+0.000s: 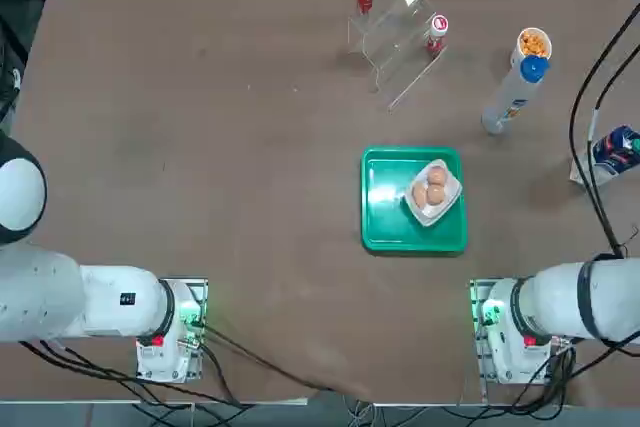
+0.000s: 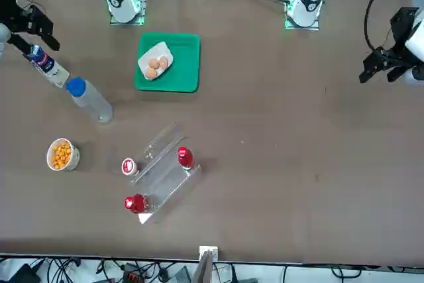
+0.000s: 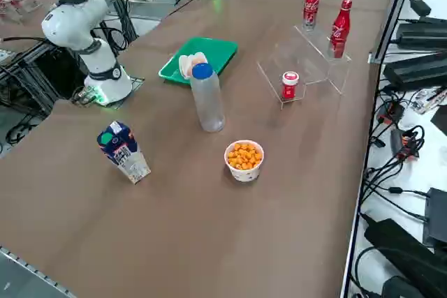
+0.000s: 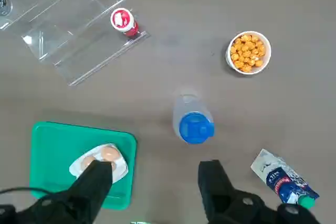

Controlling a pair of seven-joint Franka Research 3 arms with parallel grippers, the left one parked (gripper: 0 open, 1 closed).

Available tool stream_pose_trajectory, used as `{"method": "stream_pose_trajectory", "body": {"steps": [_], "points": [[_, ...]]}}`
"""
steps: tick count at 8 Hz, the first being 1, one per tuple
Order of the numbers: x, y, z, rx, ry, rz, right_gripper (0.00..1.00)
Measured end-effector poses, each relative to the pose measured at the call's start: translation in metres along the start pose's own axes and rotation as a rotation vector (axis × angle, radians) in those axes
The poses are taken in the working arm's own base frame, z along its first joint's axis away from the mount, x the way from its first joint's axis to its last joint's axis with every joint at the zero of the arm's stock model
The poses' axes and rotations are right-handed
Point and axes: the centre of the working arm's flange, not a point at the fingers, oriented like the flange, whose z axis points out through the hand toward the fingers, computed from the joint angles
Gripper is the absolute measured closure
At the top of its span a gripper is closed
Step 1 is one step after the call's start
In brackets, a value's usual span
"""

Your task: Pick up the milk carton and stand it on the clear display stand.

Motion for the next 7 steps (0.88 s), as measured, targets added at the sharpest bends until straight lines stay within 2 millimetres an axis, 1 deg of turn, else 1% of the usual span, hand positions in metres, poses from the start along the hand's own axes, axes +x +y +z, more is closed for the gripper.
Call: {"method": "stream_pose_trajectory", "body": {"steps": [5,6,7], "points": [[0.0,0.005,0.003,0.001,-0.009,0.009,0.0],[0.001,0.008,0.008,-0.002,-0.022,0.011,0.0],[0.001,0.014,0.019,-0.011,-0.047,-0.006,0.0]]}}
